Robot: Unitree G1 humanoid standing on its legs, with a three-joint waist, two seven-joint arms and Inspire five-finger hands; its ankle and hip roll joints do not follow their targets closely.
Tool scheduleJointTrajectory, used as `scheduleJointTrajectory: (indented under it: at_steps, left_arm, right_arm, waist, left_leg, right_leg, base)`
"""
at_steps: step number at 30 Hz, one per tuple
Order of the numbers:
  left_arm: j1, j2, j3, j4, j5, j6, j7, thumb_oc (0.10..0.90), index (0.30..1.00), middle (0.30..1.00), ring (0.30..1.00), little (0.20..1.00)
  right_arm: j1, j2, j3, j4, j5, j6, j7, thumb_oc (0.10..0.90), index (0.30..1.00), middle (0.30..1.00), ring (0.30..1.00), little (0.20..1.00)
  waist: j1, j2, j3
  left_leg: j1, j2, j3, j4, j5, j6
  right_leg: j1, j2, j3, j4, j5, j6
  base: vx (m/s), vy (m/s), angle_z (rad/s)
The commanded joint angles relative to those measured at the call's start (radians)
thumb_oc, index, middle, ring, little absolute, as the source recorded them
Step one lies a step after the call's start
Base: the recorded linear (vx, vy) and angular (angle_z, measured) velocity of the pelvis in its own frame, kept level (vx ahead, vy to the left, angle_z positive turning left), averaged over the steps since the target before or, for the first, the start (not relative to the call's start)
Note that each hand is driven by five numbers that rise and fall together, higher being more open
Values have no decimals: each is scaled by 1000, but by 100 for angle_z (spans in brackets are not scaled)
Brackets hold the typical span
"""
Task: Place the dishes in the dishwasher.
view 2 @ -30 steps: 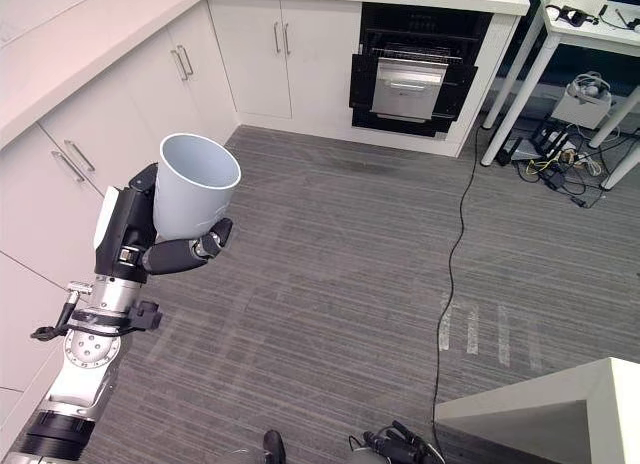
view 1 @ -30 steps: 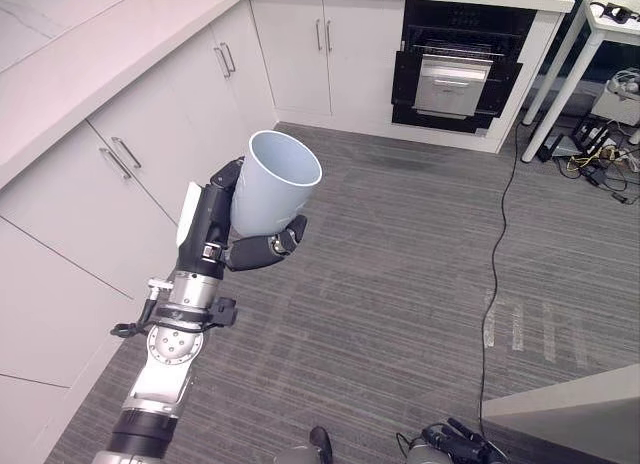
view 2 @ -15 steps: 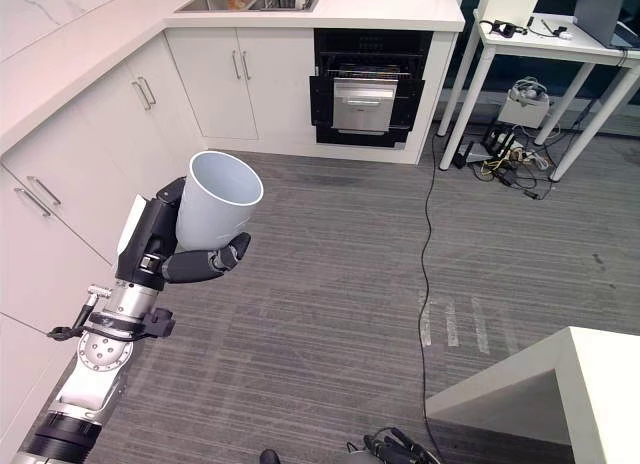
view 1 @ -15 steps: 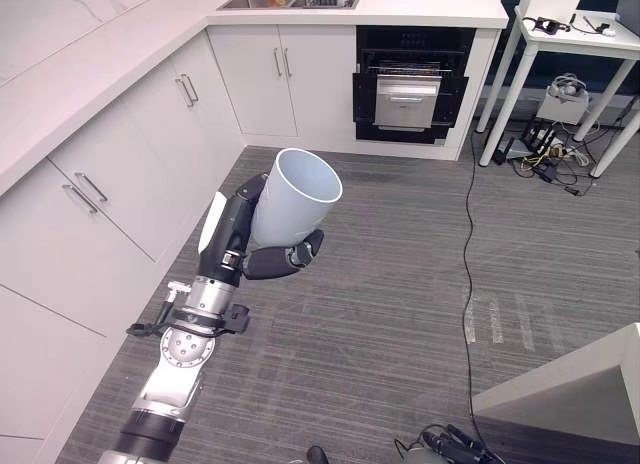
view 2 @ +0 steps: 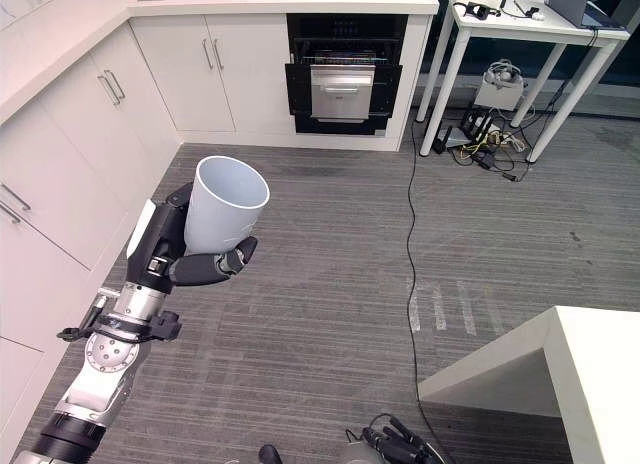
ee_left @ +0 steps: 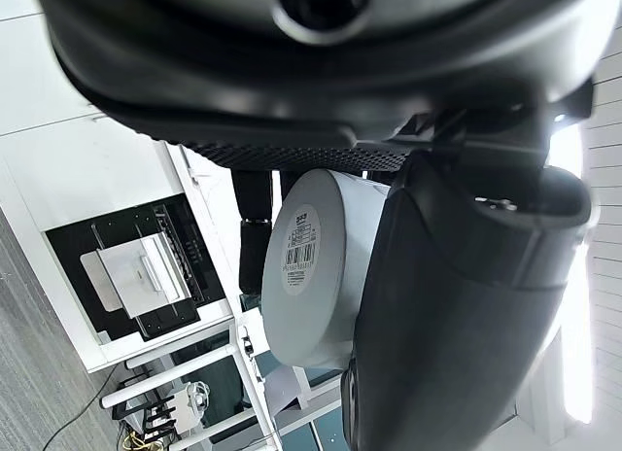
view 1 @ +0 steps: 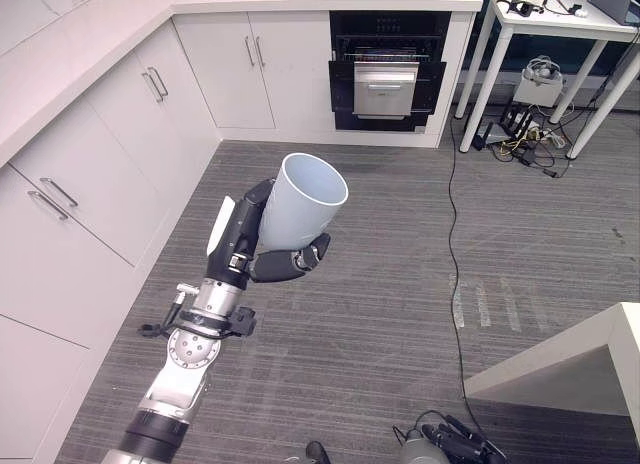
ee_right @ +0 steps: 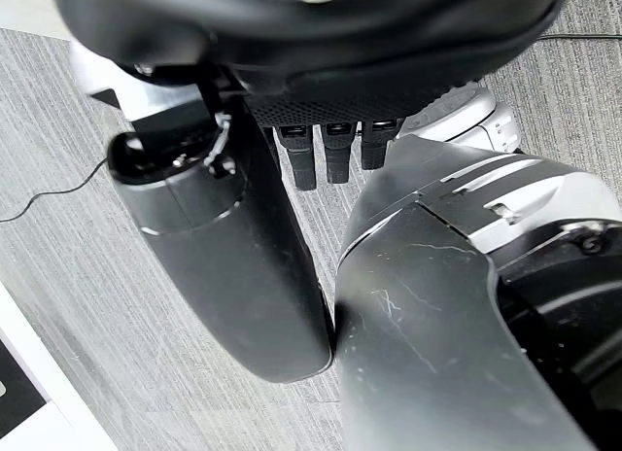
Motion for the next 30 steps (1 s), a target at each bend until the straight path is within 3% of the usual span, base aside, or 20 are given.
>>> scheduleJointTrajectory:
  at_steps: [1, 9, 13, 17, 20, 23, 27, 28, 30]
  left_arm:
    - [-99, -44, 34, -66, -73, -59, 51, 400, 300, 300, 300, 300]
    - [-107, -43, 47, -74, -102, -45, 71, 400, 300, 300, 300, 300]
    - [-110, -41, 58, -68, -123, -56, 62, 400, 300, 300, 300, 300]
    - [-116, -36, 60, -70, -134, -54, 45, 400, 300, 300, 300, 300]
    - [-120, -37, 75, -30, -159, -73, 25, 400, 300, 300, 300, 300]
    - [-116, -38, 86, -10, -140, -88, 14, 400, 300, 300, 300, 300]
    - [-103, -36, 87, -16, -81, -86, 11, 400, 300, 300, 300, 300]
    - [-114, -28, 83, -15, -78, -79, -5, 400, 300, 300, 300, 300]
    - [-120, -17, 80, -19, -87, -71, -18, 400, 300, 300, 300, 300]
  right_arm:
    - [-99, -29, 32, -26, 45, -65, -16, 800, 900, 900, 900, 900]
    - [-75, -41, 12, -40, 54, -53, -57, 800, 900, 900, 900, 900]
    - [-81, -59, 26, -40, 29, -65, -58, 800, 900, 900, 900, 900]
    - [-81, -71, 30, -40, 44, -73, -59, 800, 900, 900, 900, 900]
    - [-69, -82, 33, -37, 30, -89, -67, 800, 900, 900, 900, 900]
    - [-63, -82, 25, -40, 22, -92, -78, 800, 900, 900, 900, 900]
    - [-56, -68, 9, -52, 11, -101, -108, 800, 900, 900, 900, 900]
    - [-47, -49, 4, -69, 9, -106, -120, 800, 900, 900, 900, 900]
    - [-44, -26, 2, -96, 12, -110, -134, 800, 900, 900, 900, 900]
  waist:
    - [50, 15, -19]
    - [17, 19, -19]
    - [22, 6, 1]
    - [29, 24, 28]
    - [44, 44, 45]
    - [49, 43, 41]
    - [70, 36, 25]
    - [66, 39, 19]
    - [55, 46, 27]
  left_leg:
    - [-23, -69, -178, 40, -135, 12]
    - [3, -50, -186, 40, -118, -4]
    - [23, -60, -167, 40, -90, -11]
    - [-51, -46, -181, 40, -39, -38]
    - [-195, -11, -168, 40, 39, -73]
    - [-199, -11, -152, 40, 37, -64]
    - [-181, -59, -195, 40, 11, -23]
    - [-154, -71, -187, 40, -11, 6]
    - [-118, -79, -182, 40, -33, 38]
  right_leg:
    - [3, 106, -91, 101, -120, -30]
    - [34, 170, -47, 101, -158, -73]
    - [48, 159, -32, 101, -159, -90]
    - [71, 183, -30, 101, -169, -94]
    - [121, 202, -25, 101, -215, -100]
    - [137, 195, -18, 101, -229, -94]
    - [167, 173, -3, 101, -240, -84]
    - [201, 183, -26, 101, -206, -81]
    - [131, 172, -49, 271, -129, -46]
  base:
    - [-77, -153, -23]
    - [-17, -156, 4]
    - [84, -62, -11]
    - [142, 76, 3]
    - [429, 263, 5]
    - [274, 181, -28]
    - [316, 245, -41]
    - [396, 312, -33]
    - [227, 248, -3]
